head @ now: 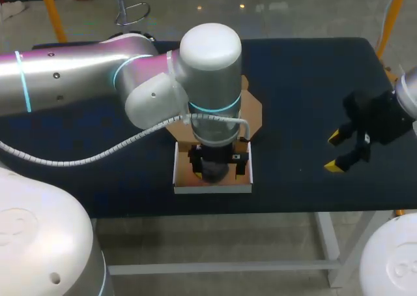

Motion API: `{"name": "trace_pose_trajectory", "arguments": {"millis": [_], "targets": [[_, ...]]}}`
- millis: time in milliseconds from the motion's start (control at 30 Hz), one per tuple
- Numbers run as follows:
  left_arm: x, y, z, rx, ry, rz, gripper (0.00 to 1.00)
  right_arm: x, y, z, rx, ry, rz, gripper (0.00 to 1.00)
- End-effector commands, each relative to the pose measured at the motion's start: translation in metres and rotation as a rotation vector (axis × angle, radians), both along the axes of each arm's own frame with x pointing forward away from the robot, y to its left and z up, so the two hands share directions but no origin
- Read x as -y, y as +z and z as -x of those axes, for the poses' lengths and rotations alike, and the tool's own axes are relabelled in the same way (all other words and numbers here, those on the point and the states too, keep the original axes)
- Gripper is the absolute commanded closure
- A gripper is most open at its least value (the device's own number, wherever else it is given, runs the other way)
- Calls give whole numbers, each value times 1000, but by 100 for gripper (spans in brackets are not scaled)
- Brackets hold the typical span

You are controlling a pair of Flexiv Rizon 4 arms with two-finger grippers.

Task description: Assemble the packaging by folding the flat box into shape, placing the metal phone stand inside, and closing the box properly

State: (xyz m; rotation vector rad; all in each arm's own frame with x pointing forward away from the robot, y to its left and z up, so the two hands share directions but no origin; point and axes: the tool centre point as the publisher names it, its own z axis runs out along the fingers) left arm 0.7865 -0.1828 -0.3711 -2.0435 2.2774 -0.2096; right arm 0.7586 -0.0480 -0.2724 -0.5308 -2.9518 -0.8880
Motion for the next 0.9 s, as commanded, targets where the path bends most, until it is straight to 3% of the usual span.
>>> {"name": "trace_pose_trajectory", "arguments": {"millis": [33, 567, 900], "targets": [[-11, 35, 13, 132, -31, 9, 0, 1, 1, 0, 0, 1, -1, 0], [-59, 78, -12, 215, -348, 160, 0, 1, 1, 0, 0, 1, -1, 0], [-87, 91, -37, 245, -516, 186, 0, 1, 1, 0, 0, 1, -1, 0]]}}
